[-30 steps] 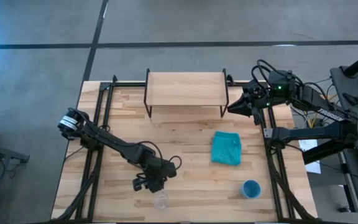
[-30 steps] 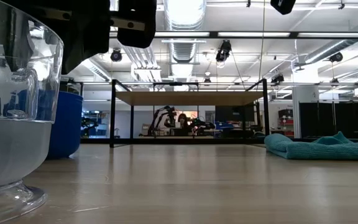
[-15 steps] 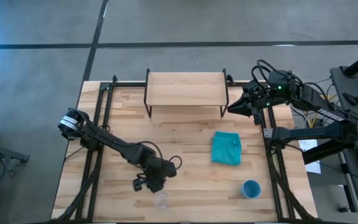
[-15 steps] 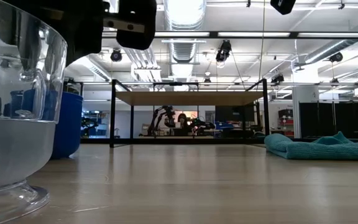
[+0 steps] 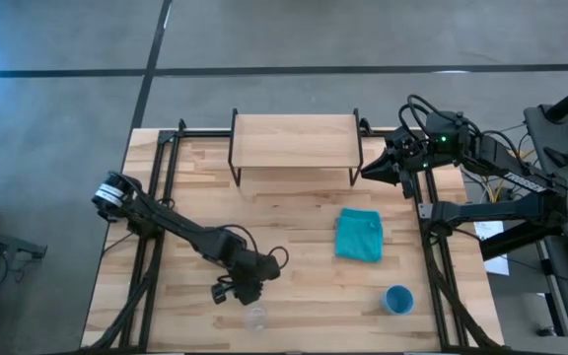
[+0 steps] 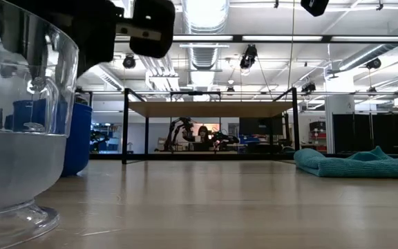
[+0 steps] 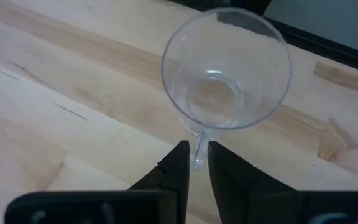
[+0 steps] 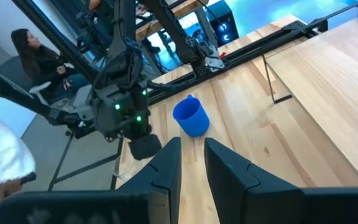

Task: Stack small to large cups/mugs on shelf
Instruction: Put the transparent mug on the shelf

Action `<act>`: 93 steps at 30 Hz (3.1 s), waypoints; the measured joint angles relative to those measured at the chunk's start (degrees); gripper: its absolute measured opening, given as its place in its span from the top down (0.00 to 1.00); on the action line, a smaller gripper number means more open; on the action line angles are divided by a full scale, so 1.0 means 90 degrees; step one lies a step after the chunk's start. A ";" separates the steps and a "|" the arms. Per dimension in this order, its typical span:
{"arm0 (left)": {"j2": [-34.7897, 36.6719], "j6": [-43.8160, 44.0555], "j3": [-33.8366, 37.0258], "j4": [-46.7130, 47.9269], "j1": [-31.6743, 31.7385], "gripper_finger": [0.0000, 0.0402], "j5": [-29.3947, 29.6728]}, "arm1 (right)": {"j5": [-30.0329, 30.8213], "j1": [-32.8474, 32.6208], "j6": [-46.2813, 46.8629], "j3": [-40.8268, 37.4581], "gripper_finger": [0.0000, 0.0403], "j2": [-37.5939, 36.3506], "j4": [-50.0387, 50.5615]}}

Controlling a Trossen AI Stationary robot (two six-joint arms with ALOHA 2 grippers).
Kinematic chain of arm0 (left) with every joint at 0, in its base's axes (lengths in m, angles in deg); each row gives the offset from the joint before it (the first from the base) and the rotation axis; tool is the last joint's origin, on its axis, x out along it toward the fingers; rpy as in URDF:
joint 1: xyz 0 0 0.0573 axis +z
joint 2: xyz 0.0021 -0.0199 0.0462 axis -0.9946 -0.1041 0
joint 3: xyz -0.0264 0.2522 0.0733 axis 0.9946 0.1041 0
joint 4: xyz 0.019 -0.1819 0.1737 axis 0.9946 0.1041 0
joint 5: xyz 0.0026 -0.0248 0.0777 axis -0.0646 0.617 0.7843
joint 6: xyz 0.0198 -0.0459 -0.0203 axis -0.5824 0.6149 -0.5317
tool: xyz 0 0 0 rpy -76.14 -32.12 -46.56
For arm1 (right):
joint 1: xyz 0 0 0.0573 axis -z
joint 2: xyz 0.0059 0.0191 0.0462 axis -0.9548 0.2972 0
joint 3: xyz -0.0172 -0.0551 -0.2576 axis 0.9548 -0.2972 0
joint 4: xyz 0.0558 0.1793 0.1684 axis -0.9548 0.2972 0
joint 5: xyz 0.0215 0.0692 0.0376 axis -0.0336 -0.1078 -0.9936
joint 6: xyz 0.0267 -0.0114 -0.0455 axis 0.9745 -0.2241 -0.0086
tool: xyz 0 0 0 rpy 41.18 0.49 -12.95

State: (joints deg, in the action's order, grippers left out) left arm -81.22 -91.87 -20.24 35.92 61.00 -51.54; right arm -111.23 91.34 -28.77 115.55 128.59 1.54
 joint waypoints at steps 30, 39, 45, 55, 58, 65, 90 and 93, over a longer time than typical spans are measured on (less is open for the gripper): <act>0.0080 0.0192 0.0000 0.0020 0.0007 1.00 0.0344 | 0.0021 0.0000 -0.0053 0.0000 0.84 0.0000 0.0005; 0.0080 0.1063 0.0000 0.0035 0.0007 1.00 0.0376 | 0.0021 0.0000 -0.0053 0.0000 0.84 0.0000 0.0005; 0.0080 0.1863 0.0000 0.0358 0.0056 1.00 0.0386 | 0.0021 0.0000 -0.0050 0.0000 0.84 0.0000 0.0005; 0.0080 0.2192 0.0000 0.0367 0.0416 0.85 0.0732 | 0.0021 0.0000 -0.0267 0.0000 0.84 0.0000 0.0005; 0.0080 0.2145 0.0000 0.0367 0.0442 0.79 0.0747 | 0.0021 0.0000 -0.0268 0.0000 0.84 0.0000 0.0006; 0.0166 0.2005 -0.0002 0.0420 0.0449 0.75 0.0750 | 0.0019 0.0000 -0.0270 -0.0048 0.84 -0.0002 0.0020; 0.0853 0.4769 -0.0245 0.1368 0.0454 0.75 0.0770 | -0.0031 -0.1056 0.0067 -0.1460 0.84 0.0611 -0.1319; 0.1027 0.5422 -0.0238 0.1427 0.0464 0.75 0.0824 | 0.0009 -0.1597 0.0066 -0.1457 0.84 0.1013 -0.1896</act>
State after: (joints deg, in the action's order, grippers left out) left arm -71.98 -43.07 -22.38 48.77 65.18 -44.13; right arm -111.15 76.97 -28.18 102.44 137.70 -15.52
